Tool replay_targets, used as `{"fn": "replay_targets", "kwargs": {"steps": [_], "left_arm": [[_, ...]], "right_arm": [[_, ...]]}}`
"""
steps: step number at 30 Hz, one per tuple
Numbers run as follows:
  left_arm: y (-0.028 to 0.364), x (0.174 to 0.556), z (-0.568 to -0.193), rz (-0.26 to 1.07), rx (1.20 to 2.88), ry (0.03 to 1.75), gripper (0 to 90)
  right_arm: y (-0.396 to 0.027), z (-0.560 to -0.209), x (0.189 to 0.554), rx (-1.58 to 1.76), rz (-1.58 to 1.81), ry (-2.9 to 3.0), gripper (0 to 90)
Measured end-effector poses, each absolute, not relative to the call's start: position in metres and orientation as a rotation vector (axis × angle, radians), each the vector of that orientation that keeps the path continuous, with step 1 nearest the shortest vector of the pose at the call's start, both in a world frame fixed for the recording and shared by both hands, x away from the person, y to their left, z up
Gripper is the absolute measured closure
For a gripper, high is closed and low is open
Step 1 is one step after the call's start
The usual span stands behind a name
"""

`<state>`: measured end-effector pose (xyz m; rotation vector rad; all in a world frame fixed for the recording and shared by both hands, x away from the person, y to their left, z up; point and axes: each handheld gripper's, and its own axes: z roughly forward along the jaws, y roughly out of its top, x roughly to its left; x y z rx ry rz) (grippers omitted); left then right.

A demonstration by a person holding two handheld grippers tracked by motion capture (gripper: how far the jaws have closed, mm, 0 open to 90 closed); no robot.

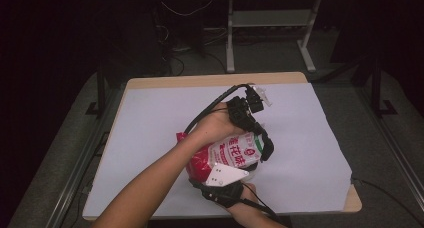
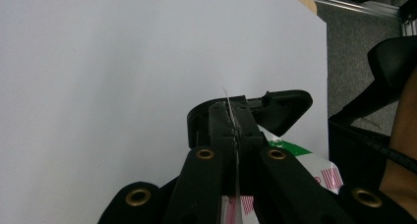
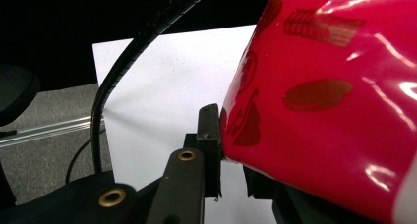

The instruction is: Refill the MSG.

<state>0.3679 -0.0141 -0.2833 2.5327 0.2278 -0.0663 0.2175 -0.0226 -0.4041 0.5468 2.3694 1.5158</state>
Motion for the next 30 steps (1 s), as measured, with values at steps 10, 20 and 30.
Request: {"fn": "replay_targets", "kwargs": {"steps": [10, 20, 30], "left_arm": [[-0.0146, 0.3680, -0.2840, -0.068, 2.531, 0.232, 89.9], [-0.0149, 0.3680, -0.2841, -0.072, 2.530, 0.235, 89.9], [-0.0153, 0.3688, -0.2839, -0.079, 2.530, 0.235, 89.9]], "right_arm": [[-0.0228, -0.4038, 0.2175, 0.547, 1.517, 2.369, 78.9], [-0.0229, -0.4032, 0.2175, 0.545, 1.522, 2.365, 78.9], [-0.0233, -0.4028, 0.2179, 0.547, 1.522, 2.364, 78.9]]}}
